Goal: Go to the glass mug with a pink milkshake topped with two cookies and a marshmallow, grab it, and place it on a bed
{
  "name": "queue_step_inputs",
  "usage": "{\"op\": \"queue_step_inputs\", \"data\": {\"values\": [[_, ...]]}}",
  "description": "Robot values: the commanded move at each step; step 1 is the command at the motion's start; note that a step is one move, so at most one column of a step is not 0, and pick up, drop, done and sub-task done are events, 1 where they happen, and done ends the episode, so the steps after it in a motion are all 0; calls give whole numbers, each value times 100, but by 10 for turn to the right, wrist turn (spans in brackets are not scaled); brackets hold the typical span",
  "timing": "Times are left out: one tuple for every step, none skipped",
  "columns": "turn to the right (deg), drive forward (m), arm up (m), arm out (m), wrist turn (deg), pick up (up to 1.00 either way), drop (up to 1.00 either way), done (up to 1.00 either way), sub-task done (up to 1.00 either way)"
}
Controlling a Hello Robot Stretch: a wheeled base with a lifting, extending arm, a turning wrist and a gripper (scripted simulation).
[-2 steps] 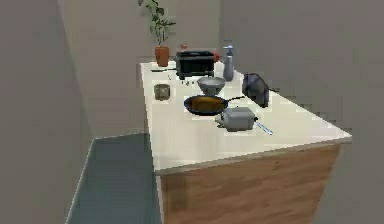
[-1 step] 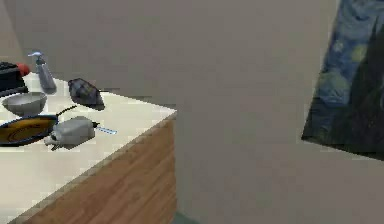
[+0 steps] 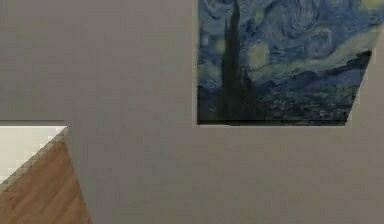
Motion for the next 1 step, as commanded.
{"op": "queue_step_inputs", "data": {"values": [[0, 15, 0, 0, 0, 0, 0, 0, 0]]}}
